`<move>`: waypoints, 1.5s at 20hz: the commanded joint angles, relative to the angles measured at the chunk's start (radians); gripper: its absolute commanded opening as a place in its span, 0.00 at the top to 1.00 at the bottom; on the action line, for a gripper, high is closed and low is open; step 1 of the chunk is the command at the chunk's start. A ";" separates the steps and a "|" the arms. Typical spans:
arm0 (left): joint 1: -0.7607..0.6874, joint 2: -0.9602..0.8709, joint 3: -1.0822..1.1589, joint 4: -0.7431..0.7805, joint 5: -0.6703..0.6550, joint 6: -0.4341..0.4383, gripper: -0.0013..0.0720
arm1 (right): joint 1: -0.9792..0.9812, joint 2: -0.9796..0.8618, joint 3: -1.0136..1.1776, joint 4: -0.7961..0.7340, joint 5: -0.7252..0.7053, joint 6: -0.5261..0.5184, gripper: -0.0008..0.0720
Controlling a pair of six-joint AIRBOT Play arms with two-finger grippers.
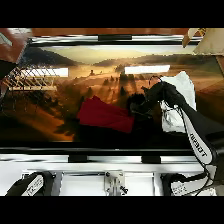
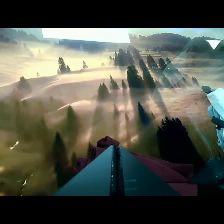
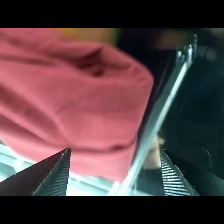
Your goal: Fold the shirts.
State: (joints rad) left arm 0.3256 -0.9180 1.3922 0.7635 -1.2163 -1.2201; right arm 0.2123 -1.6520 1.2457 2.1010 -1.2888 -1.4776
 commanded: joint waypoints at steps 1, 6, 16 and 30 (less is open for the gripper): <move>0.000 0.000 0.000 0.000 0.000 0.000 0.94 | 0.037 -0.042 -0.024 0.044 0.045 -0.035 0.07; 0.000 0.001 0.000 0.000 0.000 0.000 0.94 | 0.076 -0.077 -0.023 0.072 0.131 -0.008 0.51; 0.000 0.000 0.000 0.000 0.000 0.000 0.94 | -0.024 0.183 0.385 0.089 0.094 -0.088 0.88; 0.000 0.000 0.000 0.000 -0.047 -0.008 0.94 | -0.345 0.103 0.549 0.094 0.814 0.060 0.88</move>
State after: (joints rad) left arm 0.3256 -0.9180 1.3922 0.7631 -1.2381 -1.2270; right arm -0.0925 -1.5108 1.7901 2.1963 -0.6819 -1.4700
